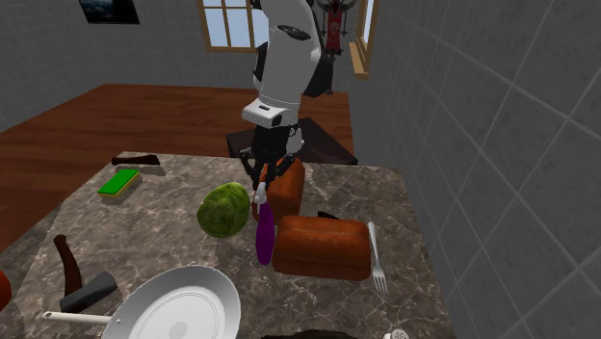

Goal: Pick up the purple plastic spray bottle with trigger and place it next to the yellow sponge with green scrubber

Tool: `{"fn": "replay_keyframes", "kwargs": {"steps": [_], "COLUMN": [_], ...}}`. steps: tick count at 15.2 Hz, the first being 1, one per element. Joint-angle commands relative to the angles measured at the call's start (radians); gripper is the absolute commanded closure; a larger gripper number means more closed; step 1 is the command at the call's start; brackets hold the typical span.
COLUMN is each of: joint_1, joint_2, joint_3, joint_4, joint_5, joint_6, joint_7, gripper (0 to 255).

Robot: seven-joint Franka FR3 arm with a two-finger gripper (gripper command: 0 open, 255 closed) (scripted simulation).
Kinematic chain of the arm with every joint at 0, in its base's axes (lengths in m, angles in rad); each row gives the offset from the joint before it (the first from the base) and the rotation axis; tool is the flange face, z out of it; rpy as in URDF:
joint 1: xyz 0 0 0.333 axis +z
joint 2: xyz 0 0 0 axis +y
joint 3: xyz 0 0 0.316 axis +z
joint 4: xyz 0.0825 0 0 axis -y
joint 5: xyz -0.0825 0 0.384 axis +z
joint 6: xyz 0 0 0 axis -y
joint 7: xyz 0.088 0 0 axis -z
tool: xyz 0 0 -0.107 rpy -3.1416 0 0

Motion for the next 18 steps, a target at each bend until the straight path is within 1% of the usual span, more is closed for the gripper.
{"fn": "replay_keyframes", "kwargs": {"steps": [1, 5, 18], "joint_1": [0.000, 0.000, 0.006], "joint_2": [0.000, 0.000, -0.055], "joint_3": [0.000, 0.000, 0.006], "joint_4": [0.000, 0.000, 0.110], "joint_5": [0.000, 0.000, 0.020], "joint_6": [0.000, 0.000, -0.161], "joint_7": [0.000, 0.000, -0.043], "gripper": [255, 255, 255]}}
